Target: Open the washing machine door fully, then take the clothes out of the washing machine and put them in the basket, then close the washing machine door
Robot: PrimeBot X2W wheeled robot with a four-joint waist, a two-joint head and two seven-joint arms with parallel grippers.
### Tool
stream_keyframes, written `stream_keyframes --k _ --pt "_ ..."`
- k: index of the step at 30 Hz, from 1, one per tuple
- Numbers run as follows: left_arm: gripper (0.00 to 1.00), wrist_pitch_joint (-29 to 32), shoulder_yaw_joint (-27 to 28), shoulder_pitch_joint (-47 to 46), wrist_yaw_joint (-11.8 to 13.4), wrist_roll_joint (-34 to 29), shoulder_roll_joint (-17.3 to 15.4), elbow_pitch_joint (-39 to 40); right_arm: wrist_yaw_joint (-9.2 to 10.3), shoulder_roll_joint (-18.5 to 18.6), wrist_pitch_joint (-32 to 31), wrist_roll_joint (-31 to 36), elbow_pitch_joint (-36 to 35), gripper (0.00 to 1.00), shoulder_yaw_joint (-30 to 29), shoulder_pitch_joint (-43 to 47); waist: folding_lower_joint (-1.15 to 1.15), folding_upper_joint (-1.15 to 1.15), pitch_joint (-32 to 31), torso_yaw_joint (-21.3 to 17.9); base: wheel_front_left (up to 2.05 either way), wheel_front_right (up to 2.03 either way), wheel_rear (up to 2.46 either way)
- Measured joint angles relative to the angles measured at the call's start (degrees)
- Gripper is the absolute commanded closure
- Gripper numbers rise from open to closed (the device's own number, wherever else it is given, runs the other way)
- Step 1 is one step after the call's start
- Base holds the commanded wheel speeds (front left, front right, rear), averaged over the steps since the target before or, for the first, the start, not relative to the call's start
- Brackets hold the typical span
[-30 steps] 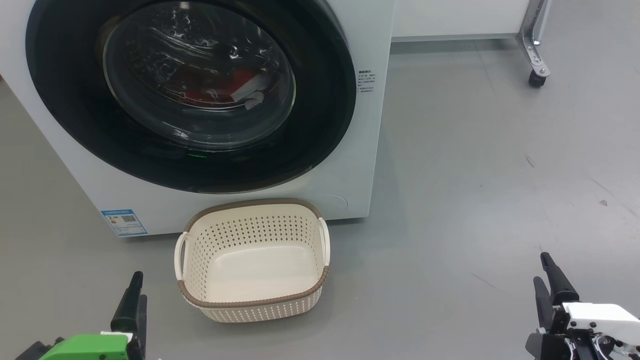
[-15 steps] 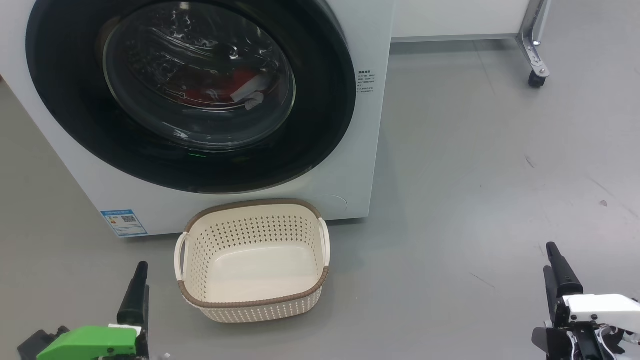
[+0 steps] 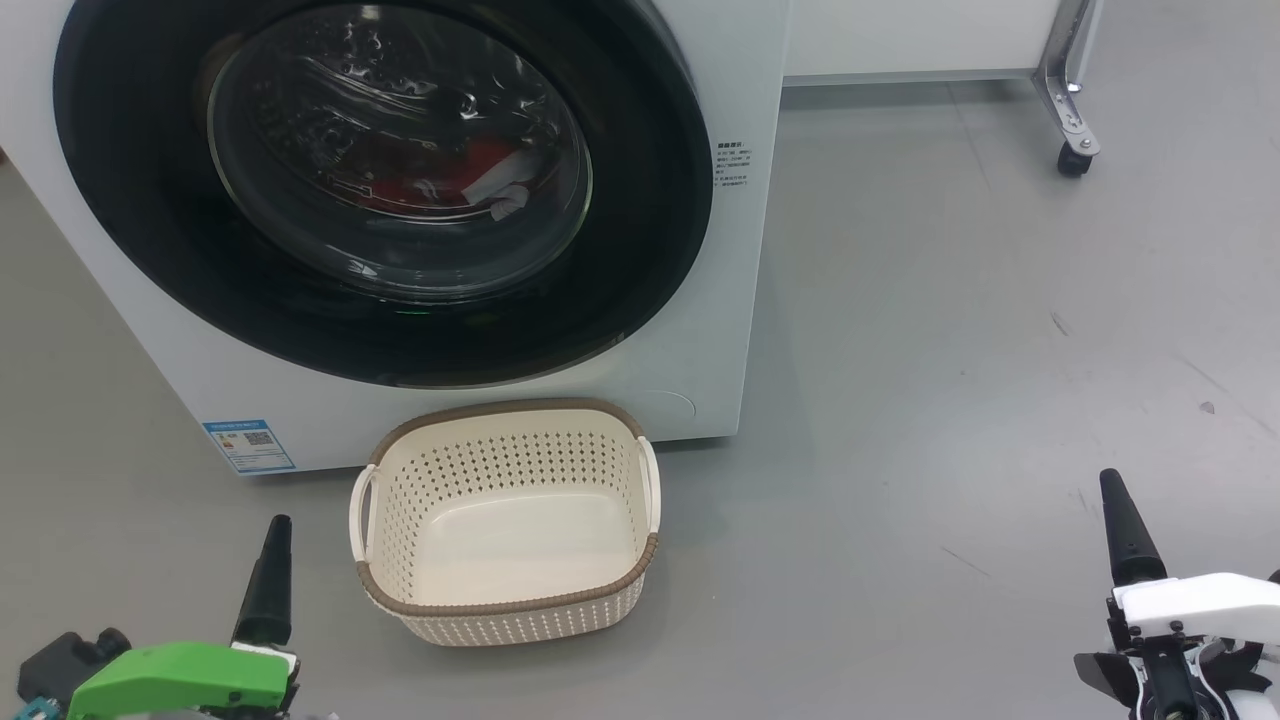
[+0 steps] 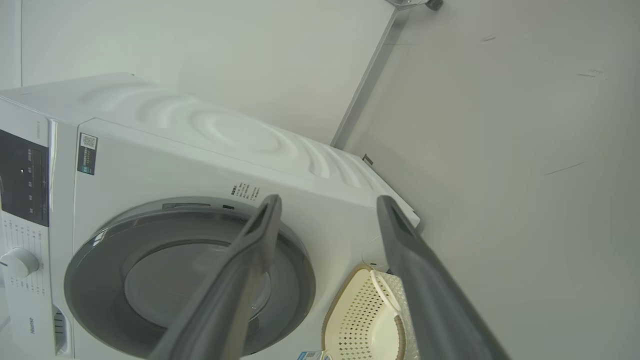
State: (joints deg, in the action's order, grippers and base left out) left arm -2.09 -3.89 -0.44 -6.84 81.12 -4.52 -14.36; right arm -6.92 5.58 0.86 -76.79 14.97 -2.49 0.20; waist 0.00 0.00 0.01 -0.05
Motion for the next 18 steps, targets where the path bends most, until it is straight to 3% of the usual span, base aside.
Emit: stream_keyframes --k 18 --pt "0.00 -3.90 -5.93 -1.82 4.92 -19.91 -3.68 0.11 3.05 5.02 4.52 19.60 -0.90 0.00 6.13 -0.90 0.00 0.00 -0.32 -0.33 0.00 0.00 0.00"
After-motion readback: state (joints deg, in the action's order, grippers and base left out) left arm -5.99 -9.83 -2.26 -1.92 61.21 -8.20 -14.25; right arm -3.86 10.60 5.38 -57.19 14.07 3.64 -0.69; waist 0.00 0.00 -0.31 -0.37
